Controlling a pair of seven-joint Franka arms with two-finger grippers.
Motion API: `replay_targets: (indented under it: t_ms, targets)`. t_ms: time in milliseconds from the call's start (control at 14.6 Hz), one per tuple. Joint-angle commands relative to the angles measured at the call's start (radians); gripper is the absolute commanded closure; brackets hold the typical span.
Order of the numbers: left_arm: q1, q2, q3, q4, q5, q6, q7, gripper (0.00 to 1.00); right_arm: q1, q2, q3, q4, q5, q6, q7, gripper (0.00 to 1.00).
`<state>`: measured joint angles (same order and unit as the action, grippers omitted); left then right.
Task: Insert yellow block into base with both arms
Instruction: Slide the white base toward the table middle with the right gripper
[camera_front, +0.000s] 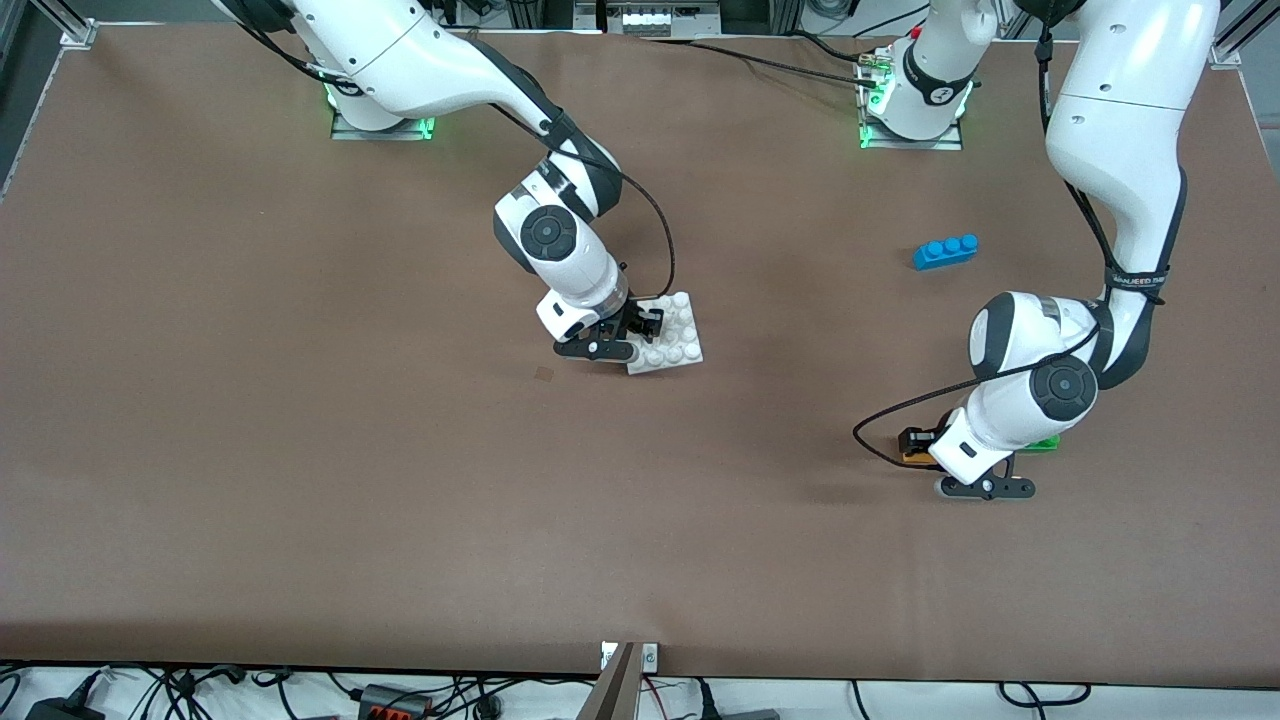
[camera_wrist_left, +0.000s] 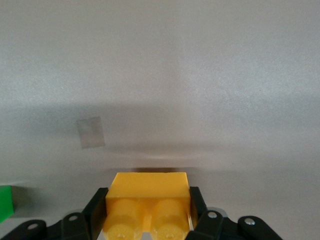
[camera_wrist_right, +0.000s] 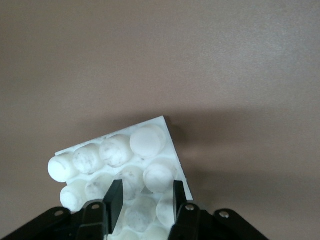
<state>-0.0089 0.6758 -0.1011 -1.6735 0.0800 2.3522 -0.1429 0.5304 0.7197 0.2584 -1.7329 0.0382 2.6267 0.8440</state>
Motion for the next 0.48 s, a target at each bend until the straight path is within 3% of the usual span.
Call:
replay_targets:
  t_ms: [0, 410]
  targets:
    - [0.013, -0.035, -0.043, -0.022, 0.02, -0.037, -0.015, 0.3, 0.014, 0.015, -0.004, 0.021, -0.001, 0.006, 0.061, 0.53]
    - [0.01, -0.048, -0.051, -0.02, 0.017, -0.068, -0.041, 0.3, 0.025, 0.014, -0.004, 0.02, 0.0, -0.002, 0.107, 0.53]
